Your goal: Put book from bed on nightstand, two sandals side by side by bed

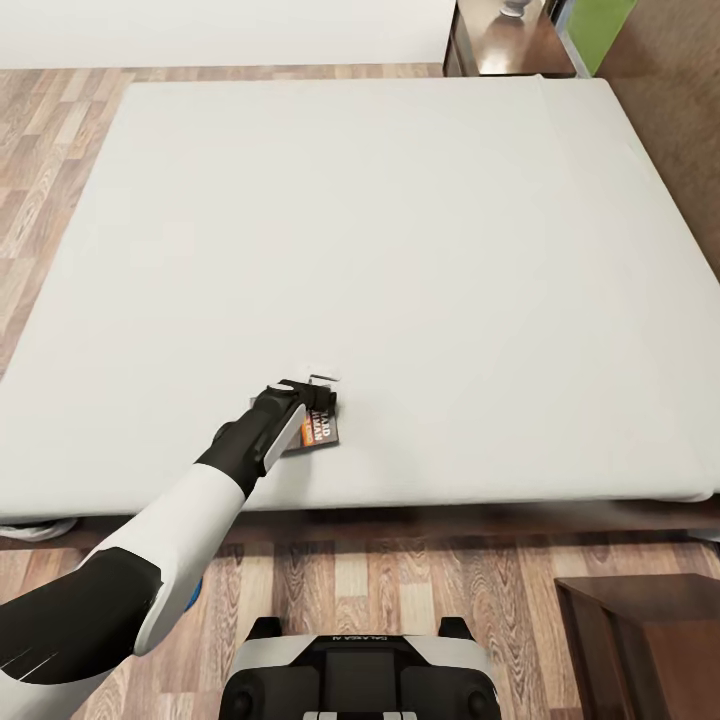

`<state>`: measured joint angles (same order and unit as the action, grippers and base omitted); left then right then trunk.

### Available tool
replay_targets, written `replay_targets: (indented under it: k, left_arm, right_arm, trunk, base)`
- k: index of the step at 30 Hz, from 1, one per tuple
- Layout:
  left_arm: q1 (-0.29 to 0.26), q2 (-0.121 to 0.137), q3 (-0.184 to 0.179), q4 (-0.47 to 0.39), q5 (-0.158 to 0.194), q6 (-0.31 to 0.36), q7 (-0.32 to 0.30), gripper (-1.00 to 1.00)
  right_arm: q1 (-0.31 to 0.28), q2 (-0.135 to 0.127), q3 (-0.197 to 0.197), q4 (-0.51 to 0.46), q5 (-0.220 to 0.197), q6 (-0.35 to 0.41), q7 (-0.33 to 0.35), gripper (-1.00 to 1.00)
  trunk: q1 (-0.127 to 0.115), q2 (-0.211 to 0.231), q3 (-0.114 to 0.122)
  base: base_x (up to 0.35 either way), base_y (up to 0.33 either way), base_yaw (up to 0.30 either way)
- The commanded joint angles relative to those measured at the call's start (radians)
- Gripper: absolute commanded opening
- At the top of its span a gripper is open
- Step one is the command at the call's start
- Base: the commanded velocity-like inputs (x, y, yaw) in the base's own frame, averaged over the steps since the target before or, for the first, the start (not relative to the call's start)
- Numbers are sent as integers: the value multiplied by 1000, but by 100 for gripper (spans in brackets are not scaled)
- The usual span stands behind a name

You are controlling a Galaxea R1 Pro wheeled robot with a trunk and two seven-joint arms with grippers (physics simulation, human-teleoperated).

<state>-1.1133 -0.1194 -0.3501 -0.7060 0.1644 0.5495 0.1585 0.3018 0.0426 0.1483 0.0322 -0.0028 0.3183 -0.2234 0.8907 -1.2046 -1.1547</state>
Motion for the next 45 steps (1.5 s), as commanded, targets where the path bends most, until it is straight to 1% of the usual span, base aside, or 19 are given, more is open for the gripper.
replay_targets:
  k: [1, 11, 18, 24, 45]
  left_arm:
    - [0, 1, -4, -1, 10, 4, 9, 100]
    - [0, 1, -5, -1, 10, 4, 10, 100]
    - [0, 1, -21, -1, 10, 4, 11, 100]
    - [0, 0, -26, -1, 10, 3, 12, 100]
    - [0, -1, -30, -1, 10, 3, 12, 100]
  right_arm:
    - [0, 0, 7, -1, 0, 5, -2, 100]
    - [0, 0, 7, -1, 0, 5, -2, 100]
    - [0, 0, 7, -1, 0, 5, -2, 100]
    - [0, 0, 7, -2, 0, 5, -2, 100]
    - [0, 0, 7, -2, 0, 5, -2, 100]
  trunk:
    - [0, 0, 0]
    - [0, 0, 0]
    - [0, 0, 0]
    - [0, 0, 0]
    - [0, 0, 0]
  base:
    - [-6, 14, 0]
    - [-6, 6, 0]
    - [-104, 1, 0]
    - [-50, 0, 0]
    - [-23, 0, 0]
